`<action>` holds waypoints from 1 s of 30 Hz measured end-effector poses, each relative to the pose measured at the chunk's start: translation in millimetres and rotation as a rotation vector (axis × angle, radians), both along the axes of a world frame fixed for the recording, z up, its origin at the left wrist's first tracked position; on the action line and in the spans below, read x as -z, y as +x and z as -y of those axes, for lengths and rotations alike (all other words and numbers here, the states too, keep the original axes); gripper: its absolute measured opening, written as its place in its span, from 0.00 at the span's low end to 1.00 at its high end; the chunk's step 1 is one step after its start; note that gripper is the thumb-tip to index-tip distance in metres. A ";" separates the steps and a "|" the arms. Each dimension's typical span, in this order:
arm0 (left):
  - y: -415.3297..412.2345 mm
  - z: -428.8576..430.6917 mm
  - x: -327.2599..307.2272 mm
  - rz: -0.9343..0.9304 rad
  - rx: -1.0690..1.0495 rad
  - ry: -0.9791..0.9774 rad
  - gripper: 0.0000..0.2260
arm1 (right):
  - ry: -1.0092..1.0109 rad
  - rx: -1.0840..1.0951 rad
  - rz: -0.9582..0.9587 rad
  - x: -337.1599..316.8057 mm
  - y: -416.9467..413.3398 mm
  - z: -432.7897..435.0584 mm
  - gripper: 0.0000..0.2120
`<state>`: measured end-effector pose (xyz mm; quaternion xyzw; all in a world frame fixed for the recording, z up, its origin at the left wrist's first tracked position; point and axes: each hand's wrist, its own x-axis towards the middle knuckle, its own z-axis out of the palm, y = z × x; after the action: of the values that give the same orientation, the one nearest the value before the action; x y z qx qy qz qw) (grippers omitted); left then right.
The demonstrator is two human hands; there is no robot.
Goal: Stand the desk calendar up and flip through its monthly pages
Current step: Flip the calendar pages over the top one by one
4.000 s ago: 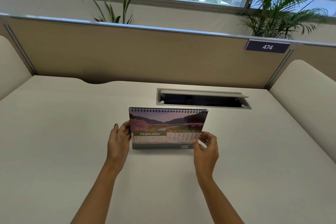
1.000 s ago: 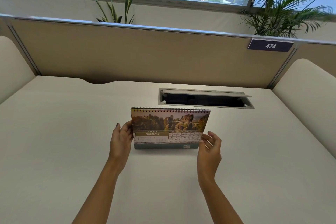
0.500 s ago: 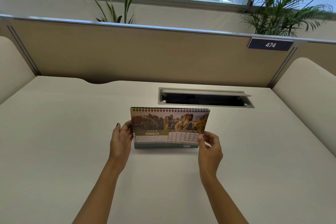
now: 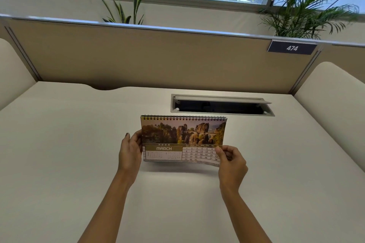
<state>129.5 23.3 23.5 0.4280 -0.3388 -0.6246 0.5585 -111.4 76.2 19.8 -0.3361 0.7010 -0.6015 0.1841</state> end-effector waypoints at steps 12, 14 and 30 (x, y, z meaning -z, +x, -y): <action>2.0 0.7 -1.9 0.020 0.007 0.006 0.23 | -0.088 0.010 -0.345 -2.1 4.0 -10.5 0.07; 0.9 1.0 -1.9 0.026 0.007 0.011 0.23 | -0.111 -0.003 -0.354 -2.5 3.3 -13.4 0.04; 0.3 -2.1 -0.1 0.073 -0.077 0.028 0.15 | -0.073 -0.678 0.651 -52.2 -34.9 -17.6 0.17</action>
<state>129.9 25.4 23.6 0.4710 -0.3336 -0.5911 0.5635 -146.3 93.8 72.0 -0.3461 0.4358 -0.6060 0.5684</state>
